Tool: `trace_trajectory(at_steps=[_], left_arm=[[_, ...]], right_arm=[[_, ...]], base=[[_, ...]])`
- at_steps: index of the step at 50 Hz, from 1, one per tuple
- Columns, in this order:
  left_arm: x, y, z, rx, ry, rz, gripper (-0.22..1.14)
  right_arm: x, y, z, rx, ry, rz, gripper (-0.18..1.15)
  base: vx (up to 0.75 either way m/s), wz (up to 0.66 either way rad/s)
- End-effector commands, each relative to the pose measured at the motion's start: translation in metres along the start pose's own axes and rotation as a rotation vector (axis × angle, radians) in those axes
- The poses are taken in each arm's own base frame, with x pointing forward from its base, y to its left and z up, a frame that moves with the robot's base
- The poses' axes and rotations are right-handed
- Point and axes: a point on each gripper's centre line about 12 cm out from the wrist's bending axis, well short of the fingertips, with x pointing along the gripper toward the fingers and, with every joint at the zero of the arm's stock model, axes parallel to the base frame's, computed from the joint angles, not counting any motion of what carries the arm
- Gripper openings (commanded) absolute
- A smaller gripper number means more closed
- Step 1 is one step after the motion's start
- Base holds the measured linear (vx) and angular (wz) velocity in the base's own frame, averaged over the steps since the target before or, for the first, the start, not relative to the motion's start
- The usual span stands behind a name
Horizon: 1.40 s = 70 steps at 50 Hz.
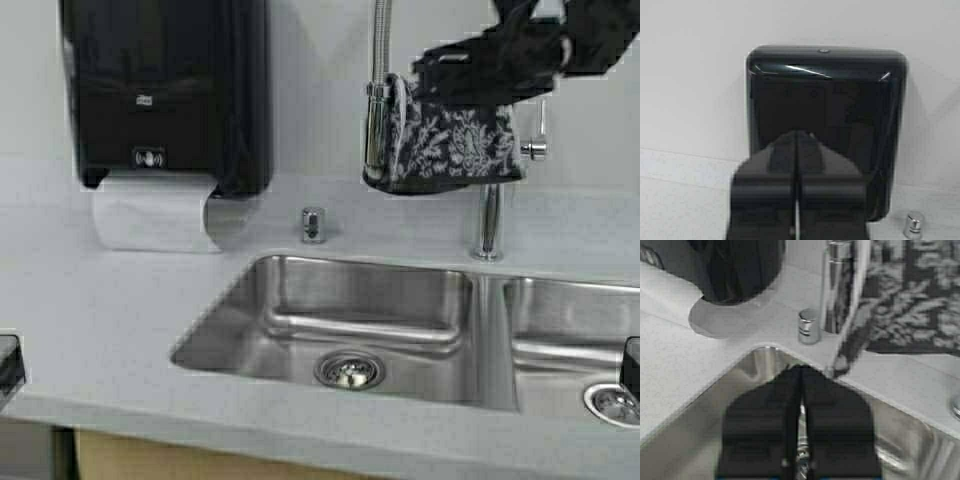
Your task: Get the cloth and wipe up the spill under the wine glass
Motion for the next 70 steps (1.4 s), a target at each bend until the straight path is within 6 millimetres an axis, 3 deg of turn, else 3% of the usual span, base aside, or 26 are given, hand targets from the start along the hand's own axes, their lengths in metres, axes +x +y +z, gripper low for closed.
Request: trace_trajectory(at_steps=[1,7,11,39,55,62,70], left_arm=[[0.002,0.0,0.003,0.003,-0.005,0.001,0.02],[0.001,0.0,0.003,0.003,-0.006,0.001,0.02],[0.001,0.0,0.002,0.003,-0.005,0.001,0.02],[0.001,0.0,0.001,0.005,0.003,0.001,0.02],[0.001,0.0,0.001,0.008,0.006,0.002,0.02],[0.001,0.0,0.0,0.006,0.009,0.002,0.02],[0.001,0.0,0.0,0.008,0.009,0.002,0.02]], right_arm=[[0.012,-0.001,0.002,0.006,-0.025,0.0,0.64],[0.021,-0.002,-0.006,0.013,-0.011,-0.005,0.84],[0.026,-0.003,-0.011,0.019,-0.002,-0.01,0.91],[0.063,-0.006,-0.035,0.021,0.037,-0.014,0.91],[0.088,-0.018,-0.036,0.027,0.015,-0.037,0.9],[0.09,-0.018,-0.034,0.027,0.01,-0.038,0.82],[0.089,-0.018,-0.035,0.024,0.014,-0.038,0.4]], base=[[0.17,0.02],[0.16,0.0],[0.15,0.0],[0.1,0.0],[0.01,0.0],[-0.01,0.0],[-0.01,0.0]])
